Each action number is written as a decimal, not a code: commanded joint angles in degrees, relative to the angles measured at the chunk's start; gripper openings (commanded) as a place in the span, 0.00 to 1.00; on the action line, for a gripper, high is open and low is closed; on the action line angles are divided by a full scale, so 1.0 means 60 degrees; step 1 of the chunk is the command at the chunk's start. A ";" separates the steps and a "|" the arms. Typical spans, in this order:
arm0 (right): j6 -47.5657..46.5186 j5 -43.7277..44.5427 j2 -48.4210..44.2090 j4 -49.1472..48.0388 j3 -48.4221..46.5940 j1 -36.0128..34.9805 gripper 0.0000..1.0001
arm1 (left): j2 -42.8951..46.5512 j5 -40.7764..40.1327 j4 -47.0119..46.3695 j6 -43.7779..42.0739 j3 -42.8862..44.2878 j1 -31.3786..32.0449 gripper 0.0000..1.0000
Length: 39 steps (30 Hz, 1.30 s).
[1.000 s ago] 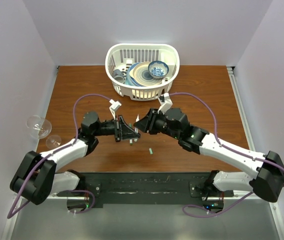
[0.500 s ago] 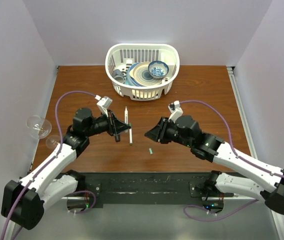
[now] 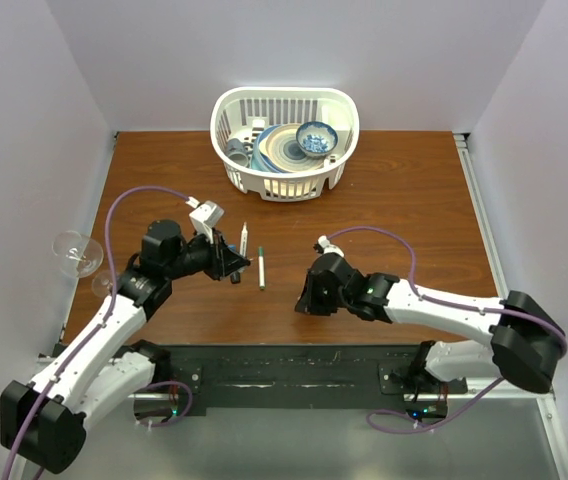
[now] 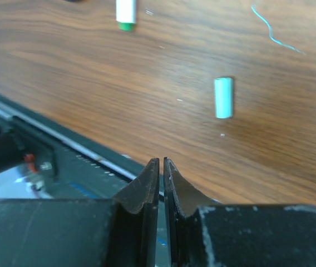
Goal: Insert the pens into the pen caps
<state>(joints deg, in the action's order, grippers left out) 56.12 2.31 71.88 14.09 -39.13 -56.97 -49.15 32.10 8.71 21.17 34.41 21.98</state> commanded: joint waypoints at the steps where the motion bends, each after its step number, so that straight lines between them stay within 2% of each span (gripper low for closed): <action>1: 0.0096 0.0611 0.0441 -0.0179 -0.0143 -0.0070 0.10 | 0.0236 -0.0413 0.0189 -0.0364 0.0387 -0.0045 0.00; 10: -0.0227 0.1680 0.1335 -0.0839 -0.0348 -0.0085 0.11 | 0.0486 -0.0647 0.0160 -0.0320 0.0343 -0.0045 0.00; 16: -0.0198 0.1623 0.2068 -0.1088 -0.0450 -0.0070 0.11 | 0.0545 -0.0735 0.0203 -0.0349 0.0343 -0.0045 0.00; 22: -0.0358 0.2222 0.2274 -0.0255 -0.0714 -0.0071 0.10 | 0.0530 -0.0838 0.0277 -0.0393 0.0387 -0.0045 0.00; 26: -0.0856 0.3274 0.2317 0.0638 -0.0976 -0.0041 0.11 | 0.0544 -0.0969 0.0335 -0.0423 0.0402 -0.0045 0.00; 31: -0.1383 0.3484 0.2638 0.0246 -0.1138 0.0163 0.13 | 0.0559 -0.1028 0.0321 -0.0423 0.0431 -0.0045 0.00; 34: -0.1486 0.3307 0.3368 -0.0136 -0.1737 0.0223 0.14 | 0.0588 -0.1043 0.0262 -0.0393 0.0431 -0.0045 0.00; 39: -0.1268 0.3658 0.4002 0.0991 -0.3159 0.0208 0.16 | 0.0647 -0.1131 0.0350 -0.0364 0.0431 -0.0045 0.00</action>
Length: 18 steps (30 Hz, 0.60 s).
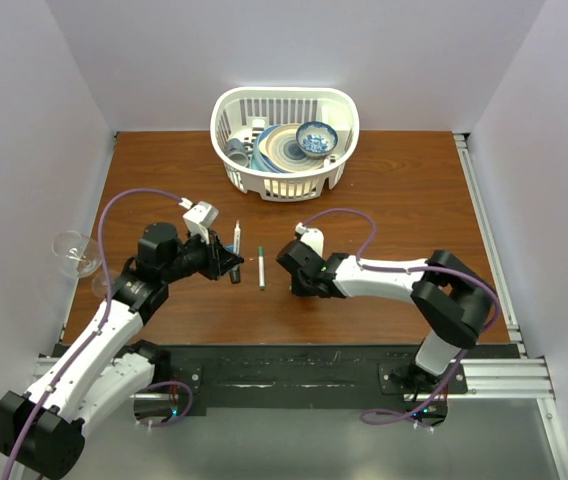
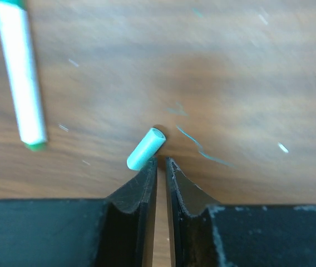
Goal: Insert the pens into the pen caps
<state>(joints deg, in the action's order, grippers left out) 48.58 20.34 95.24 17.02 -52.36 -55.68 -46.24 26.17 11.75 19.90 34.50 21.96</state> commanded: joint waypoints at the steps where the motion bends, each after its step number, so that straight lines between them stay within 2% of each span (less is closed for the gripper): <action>1: 0.0178 0.0711 0.0050 0.0576 -0.1000 0.0007 0.18 | 0.0206 -0.0144 -0.0142 -0.0153 0.0402 -0.0041 0.00; 3: 0.0544 0.0770 -0.0141 0.1044 -0.1161 0.0008 0.19 | 0.0338 -0.0216 -0.0113 -0.0153 0.0388 -0.0041 0.00; 6: 0.1160 0.0961 -0.0229 0.1645 -0.1483 0.0007 0.32 | 0.0630 -0.0523 -0.0069 -0.0138 0.0373 -0.0041 0.00; 8: 0.1322 0.1004 -0.0156 0.1923 -0.1805 -0.0007 0.35 | 0.0864 -0.0830 -0.0010 -0.0138 0.0402 -0.0041 0.00; 12: 0.2652 0.1341 0.0414 0.3562 -0.2815 -0.0007 0.38 | 0.1260 -0.1417 0.0209 -0.0153 0.0431 -0.0041 0.00; 18: 0.4966 0.1092 0.0781 0.3960 -0.3183 -0.0007 0.37 | 0.1671 -0.1755 0.0356 -0.0124 0.0402 -0.0041 0.00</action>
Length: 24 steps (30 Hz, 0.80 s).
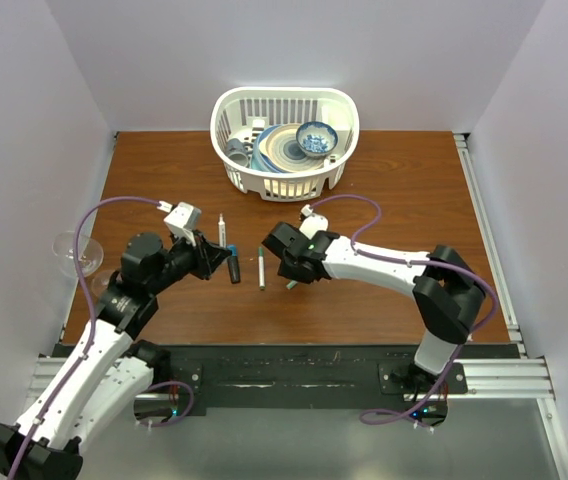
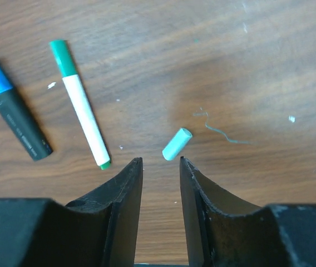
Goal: Insert the pens into the pen caps
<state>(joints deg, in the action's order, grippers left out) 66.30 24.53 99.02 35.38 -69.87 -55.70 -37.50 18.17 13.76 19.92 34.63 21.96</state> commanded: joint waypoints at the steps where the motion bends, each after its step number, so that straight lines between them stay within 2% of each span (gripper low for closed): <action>1: 0.2277 0.0393 0.0369 0.1031 -0.0395 -0.0003 0.38 | 0.0272 -0.0407 0.0021 -0.0113 0.0351 -0.0041 0.00; 4: 0.3040 0.0408 0.0736 0.1647 -0.0689 -0.0003 0.39 | 0.0389 -0.0334 0.0051 -0.0112 0.0322 -0.0027 0.00; 11: 0.3729 0.0290 0.1191 0.1355 -0.0543 -0.0003 0.40 | 0.0522 -0.0289 -0.0023 -0.0098 0.0234 -0.0026 0.00; 20: 0.3715 0.0452 0.1777 0.1619 -0.0939 -0.0003 0.39 | 0.0595 -0.0451 0.0065 -0.0098 0.0248 -0.0026 0.00; 24: 0.3262 0.0452 0.2070 0.1531 -0.1041 -0.0003 0.34 | 0.0624 -0.0466 0.0065 -0.0098 0.0263 -0.0026 0.00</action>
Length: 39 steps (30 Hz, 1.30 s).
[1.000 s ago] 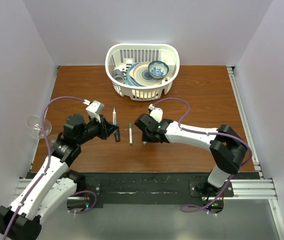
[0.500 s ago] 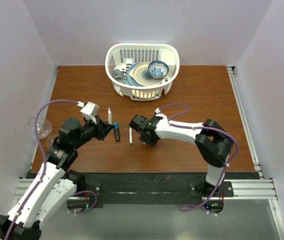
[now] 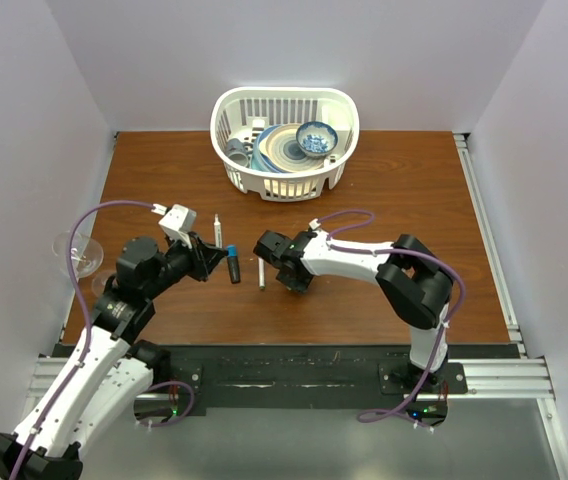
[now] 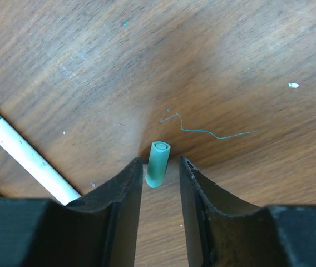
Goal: Insert the pens into the pen caps
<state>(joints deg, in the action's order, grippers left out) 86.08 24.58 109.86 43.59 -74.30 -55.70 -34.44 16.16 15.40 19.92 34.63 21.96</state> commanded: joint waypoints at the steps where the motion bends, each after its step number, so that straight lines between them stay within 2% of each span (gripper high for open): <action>1: -0.0036 0.0474 0.0365 0.0219 -0.0360 -0.0003 0.33 | 0.0100 -0.0130 -0.0222 -0.0098 0.0249 -0.0012 0.00; 6: -0.0138 0.0430 0.0571 0.0498 -0.0375 -0.0003 0.31 | 0.0129 -0.0160 -0.0222 -0.0098 0.0248 -0.0026 0.00; 12: -0.0620 0.1088 0.0528 0.0631 -0.0288 0.0026 0.25 | 0.0231 -0.0306 -0.0164 -0.0098 0.0248 -0.0026 0.00; 17: -0.1704 0.1089 0.0074 -0.0861 0.0473 0.0070 0.21 | 0.0231 -0.0292 -0.0179 -0.0098 0.0248 -0.0026 0.00; 25: -0.2686 0.0315 -0.0307 -0.1595 0.1424 0.0070 0.16 | 0.0173 -0.0292 -0.0194 -0.0068 0.0219 -0.0026 0.00; 32: -0.4312 -0.0624 -0.1477 -0.3250 0.2729 0.0055 0.16 | -0.0017 -0.0350 -0.0267 0.0063 0.0116 0.0047 0.00; 35: -0.4664 -0.0902 -0.1757 -0.3791 0.3315 0.0055 0.15 | -0.0310 -0.0087 -0.0325 0.0078 0.0146 0.0076 0.00; 39: -0.5220 -0.0699 -0.2021 -0.3736 0.3594 -0.0003 0.15 | -0.0472 0.0425 -0.0486 0.0180 0.0000 0.0091 0.00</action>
<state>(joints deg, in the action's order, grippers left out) 60.25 21.50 98.30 19.68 -55.61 -55.44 -36.53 15.59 15.42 20.10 34.63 22.20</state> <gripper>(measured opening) 0.174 0.144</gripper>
